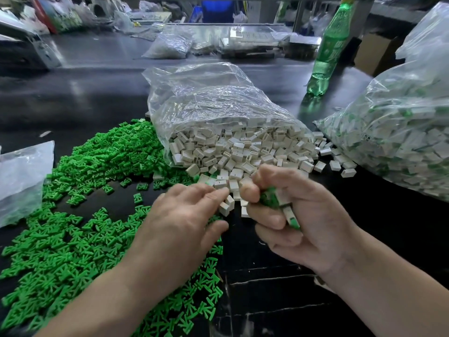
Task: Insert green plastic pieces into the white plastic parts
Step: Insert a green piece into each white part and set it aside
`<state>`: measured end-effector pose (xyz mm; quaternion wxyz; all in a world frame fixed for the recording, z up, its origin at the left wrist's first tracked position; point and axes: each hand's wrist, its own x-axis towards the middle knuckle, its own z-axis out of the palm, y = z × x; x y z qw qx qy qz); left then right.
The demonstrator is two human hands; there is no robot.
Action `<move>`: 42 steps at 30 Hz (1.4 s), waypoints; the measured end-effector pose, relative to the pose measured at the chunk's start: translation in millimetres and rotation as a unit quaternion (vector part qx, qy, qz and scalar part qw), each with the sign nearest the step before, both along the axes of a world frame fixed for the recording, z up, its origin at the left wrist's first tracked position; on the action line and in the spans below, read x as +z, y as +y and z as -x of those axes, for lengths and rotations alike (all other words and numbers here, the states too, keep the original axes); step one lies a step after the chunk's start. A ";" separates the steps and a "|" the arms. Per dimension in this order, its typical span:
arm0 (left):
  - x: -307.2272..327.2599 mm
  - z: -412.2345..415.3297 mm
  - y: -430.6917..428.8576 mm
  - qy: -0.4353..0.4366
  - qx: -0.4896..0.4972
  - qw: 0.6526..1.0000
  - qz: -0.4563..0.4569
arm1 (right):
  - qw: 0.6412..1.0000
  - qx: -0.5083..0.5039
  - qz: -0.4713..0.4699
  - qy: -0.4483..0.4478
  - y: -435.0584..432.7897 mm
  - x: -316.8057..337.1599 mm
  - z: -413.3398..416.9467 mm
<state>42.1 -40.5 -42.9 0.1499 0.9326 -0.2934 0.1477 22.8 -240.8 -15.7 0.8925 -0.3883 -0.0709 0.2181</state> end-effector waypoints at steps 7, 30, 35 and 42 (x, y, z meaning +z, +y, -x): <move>-4.0 -3.6 -3.0 -0.028 -0.044 0.998 -0.035 | 0.943 -0.098 0.316 -0.032 7.9 -4.5 1.8; 13.3 8.3 -8.9 0.006 -0.012 0.991 0.136 | 0.869 -0.077 0.480 -0.094 6.5 -11.6 5.0; 20.9 13.8 -7.3 0.015 -0.020 0.984 0.174 | 0.928 -0.057 0.361 -0.072 9.7 -4.0 7.1; 17.1 4.7 3.9 0.029 0.018 0.999 -0.019 | 0.948 -0.106 0.301 -0.005 1.9 1.7 2.6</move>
